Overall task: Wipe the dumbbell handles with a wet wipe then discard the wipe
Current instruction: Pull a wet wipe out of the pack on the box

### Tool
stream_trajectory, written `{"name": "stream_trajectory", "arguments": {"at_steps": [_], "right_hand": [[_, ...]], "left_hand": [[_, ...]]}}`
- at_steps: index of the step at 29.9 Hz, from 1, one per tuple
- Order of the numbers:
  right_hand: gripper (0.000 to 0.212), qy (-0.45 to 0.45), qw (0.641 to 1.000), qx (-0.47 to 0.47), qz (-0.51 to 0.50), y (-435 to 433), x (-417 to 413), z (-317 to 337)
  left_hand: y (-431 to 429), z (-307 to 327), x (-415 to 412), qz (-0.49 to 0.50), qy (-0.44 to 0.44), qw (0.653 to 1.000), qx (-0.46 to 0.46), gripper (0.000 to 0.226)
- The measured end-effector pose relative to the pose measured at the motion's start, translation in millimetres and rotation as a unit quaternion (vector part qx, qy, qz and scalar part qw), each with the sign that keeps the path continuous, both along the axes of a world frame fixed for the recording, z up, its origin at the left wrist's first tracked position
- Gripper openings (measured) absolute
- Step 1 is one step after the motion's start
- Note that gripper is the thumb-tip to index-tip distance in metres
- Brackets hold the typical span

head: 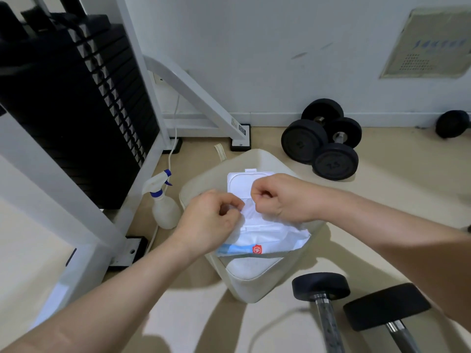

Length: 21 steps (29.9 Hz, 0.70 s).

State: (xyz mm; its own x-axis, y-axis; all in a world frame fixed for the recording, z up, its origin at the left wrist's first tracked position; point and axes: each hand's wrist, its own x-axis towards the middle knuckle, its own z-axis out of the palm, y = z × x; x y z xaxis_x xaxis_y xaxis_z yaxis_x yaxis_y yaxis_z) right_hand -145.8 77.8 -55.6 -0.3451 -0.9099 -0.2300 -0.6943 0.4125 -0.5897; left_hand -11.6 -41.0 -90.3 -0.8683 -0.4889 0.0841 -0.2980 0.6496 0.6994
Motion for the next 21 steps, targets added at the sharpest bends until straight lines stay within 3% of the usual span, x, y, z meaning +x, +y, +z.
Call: {"name": "stream_trajectory", "arguments": {"at_steps": [2,6,9,11,14,18,21], "right_hand": [[0.012,-0.112,0.992,-0.002,-0.049,2,1,-7],[0.014,-0.250,0.962,-0.025,-0.110,6,-4,-20],[0.013,-0.366,0.920,-0.038,-0.136,9,-9,-19],[0.016,-0.361,0.927,-0.022,-0.099,13,-11,-18],[0.015,-0.312,0.947,-0.040,-0.067,13,-7,-18],[0.004,-0.287,0.942,-0.107,-0.140,12,-7,-18],[0.014,-0.332,0.923,-0.113,-0.158,9,-10,-8]], "left_hand": [[0,4,-1,0.004,-0.018,1.000,0.020,0.010],[5,1,-8,0.017,-0.026,0.999,0.037,0.014],[6,-1,-11,0.046,0.021,0.981,0.186,0.018],[4,-1,-10,0.047,0.024,0.966,0.255,0.020],[4,-1,-7,0.026,0.020,0.957,0.287,0.015],[3,-3,-6,0.019,0.009,0.973,0.230,0.015],[1,-4,-4,-0.001,-0.013,0.985,0.171,0.018]]}}
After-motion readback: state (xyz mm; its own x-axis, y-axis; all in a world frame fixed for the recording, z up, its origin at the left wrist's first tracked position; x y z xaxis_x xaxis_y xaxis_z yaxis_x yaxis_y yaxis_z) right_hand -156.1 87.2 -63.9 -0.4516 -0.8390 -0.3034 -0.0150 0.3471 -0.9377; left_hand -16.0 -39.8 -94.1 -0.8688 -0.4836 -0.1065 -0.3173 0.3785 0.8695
